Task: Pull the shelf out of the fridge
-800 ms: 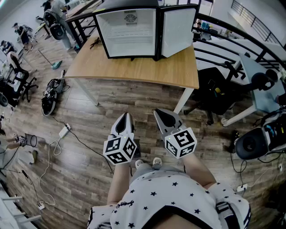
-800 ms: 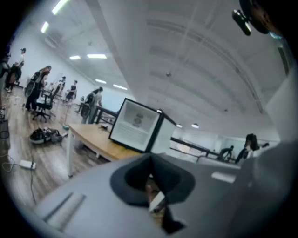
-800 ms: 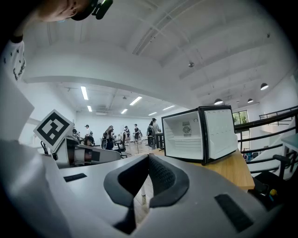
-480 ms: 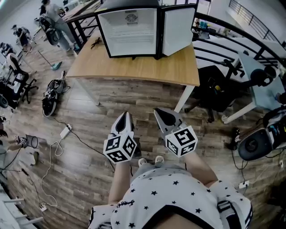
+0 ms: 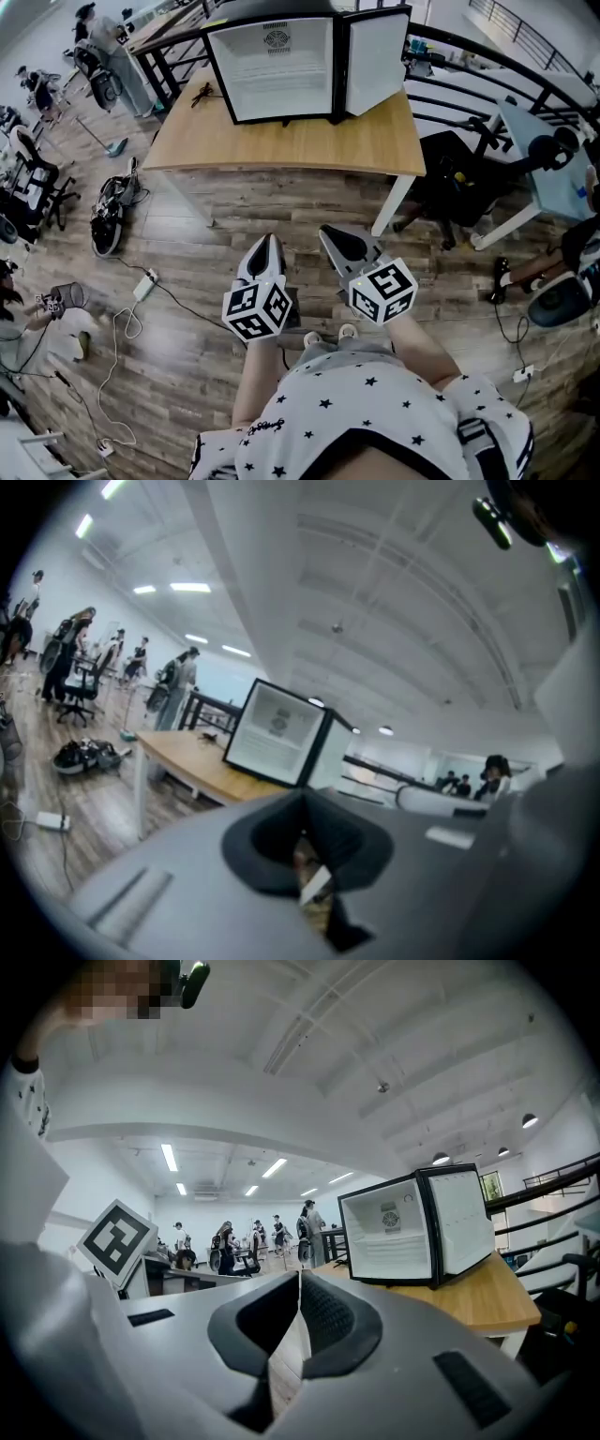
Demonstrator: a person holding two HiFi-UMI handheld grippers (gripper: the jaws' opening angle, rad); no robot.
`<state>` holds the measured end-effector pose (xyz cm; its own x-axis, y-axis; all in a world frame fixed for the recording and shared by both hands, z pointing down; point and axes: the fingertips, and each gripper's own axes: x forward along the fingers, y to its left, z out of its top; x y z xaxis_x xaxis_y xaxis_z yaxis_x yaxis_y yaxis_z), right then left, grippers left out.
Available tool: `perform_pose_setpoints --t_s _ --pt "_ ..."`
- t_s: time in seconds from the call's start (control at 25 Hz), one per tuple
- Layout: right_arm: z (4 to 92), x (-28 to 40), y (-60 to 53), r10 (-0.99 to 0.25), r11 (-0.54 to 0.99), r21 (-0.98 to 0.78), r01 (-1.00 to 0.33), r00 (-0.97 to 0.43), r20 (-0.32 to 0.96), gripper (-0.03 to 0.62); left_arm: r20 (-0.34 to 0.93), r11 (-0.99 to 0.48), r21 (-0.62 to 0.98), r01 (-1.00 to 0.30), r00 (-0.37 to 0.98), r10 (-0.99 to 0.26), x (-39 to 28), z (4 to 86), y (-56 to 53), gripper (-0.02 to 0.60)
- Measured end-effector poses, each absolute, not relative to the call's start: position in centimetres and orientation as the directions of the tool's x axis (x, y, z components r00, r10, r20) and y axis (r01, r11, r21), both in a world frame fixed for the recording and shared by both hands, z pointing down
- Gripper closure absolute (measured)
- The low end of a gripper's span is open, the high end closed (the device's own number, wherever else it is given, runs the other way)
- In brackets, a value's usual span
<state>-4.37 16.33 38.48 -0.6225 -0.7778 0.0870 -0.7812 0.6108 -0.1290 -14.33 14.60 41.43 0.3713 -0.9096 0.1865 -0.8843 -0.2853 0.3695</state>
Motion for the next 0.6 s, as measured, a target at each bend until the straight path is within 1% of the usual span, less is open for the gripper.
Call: perform_pose_setpoints --t_s 0.4,0.6 --pt "40.0 -6.1 16.3 -0.796 0.584 -0.135 -0.800 -0.598 0.097 0.571 0.193 -0.315 0.369 -0.874 0.404 -0.894 -14.9 42.6 13.8 0.575" --pt "39.9 -7.2 15.5 -0.788 0.596 -0.147 -0.790 -0.610 0.087 0.571 0.198 -0.293 0.390 -0.873 0.390 -0.899 -15.8 43.4 12.9 0.575"
